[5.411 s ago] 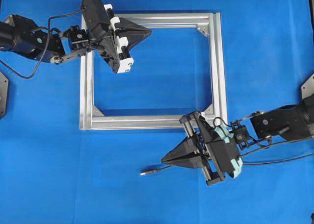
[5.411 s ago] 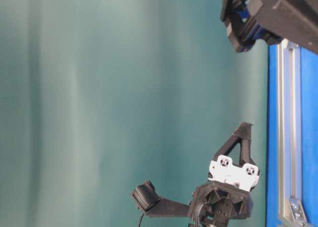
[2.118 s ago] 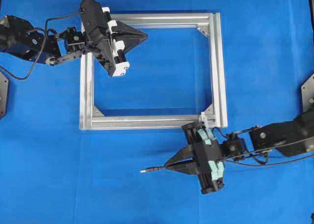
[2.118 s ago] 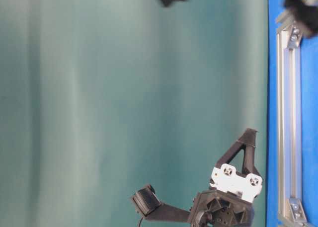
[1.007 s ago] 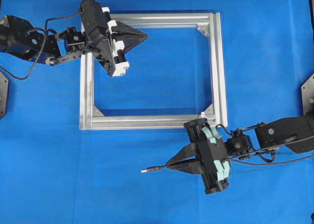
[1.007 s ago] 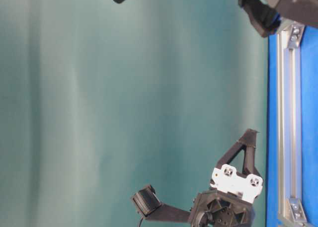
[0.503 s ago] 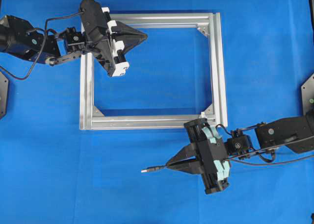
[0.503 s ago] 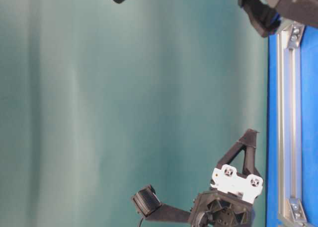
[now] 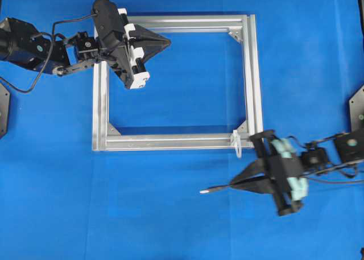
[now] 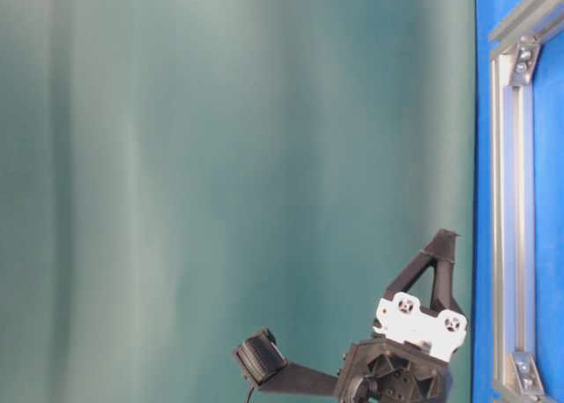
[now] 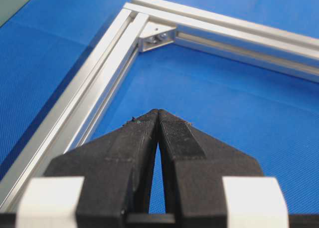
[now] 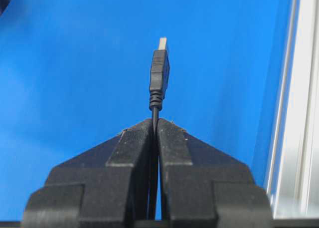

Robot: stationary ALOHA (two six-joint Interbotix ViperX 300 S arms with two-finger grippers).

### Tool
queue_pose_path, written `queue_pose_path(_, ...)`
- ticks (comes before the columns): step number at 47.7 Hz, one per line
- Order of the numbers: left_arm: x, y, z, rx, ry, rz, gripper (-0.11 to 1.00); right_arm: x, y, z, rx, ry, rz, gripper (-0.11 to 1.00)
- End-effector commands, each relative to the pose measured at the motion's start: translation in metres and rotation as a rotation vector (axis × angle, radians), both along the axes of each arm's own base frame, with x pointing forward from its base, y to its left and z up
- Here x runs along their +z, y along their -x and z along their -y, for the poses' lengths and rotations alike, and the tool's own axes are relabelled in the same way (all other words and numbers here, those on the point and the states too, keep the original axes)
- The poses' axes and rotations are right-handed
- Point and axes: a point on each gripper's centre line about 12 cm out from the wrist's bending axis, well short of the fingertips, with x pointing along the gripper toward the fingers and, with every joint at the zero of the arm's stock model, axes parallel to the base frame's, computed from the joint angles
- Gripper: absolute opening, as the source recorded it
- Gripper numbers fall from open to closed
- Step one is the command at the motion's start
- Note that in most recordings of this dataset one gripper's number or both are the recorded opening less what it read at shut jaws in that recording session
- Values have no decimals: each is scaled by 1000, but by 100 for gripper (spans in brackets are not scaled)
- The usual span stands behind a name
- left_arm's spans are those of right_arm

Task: Insert the wire through the string loop located on the right side.
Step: 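Lift the cable and swing the right gripper toward the white zip-tie loop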

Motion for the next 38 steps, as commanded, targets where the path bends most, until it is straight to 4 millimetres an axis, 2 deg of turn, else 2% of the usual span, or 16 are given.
queue_pose_path(1, 14, -1, 0, -2, -14, 41, 0, 9, 20, 3, 5, -24, 28, -3)
queue_pose_path(12, 14, -1, 0, -3, -13, 41, 0, 7, 66, 22, -2, -40, 21, -3)
queue_pose_path(20, 14, -2, 1, -7, -16, 40, 0, 6, 92, 34, -1, -48, 37, -3)
queue_pose_path(25, 15, -2, 2, -10, -18, 43, 0, 5, 98, 38, -4, -52, 42, -3)
queue_pose_path(38, 15, -2, 3, -13, -17, 43, 0, 0, 95, 38, -13, -39, 19, -3)
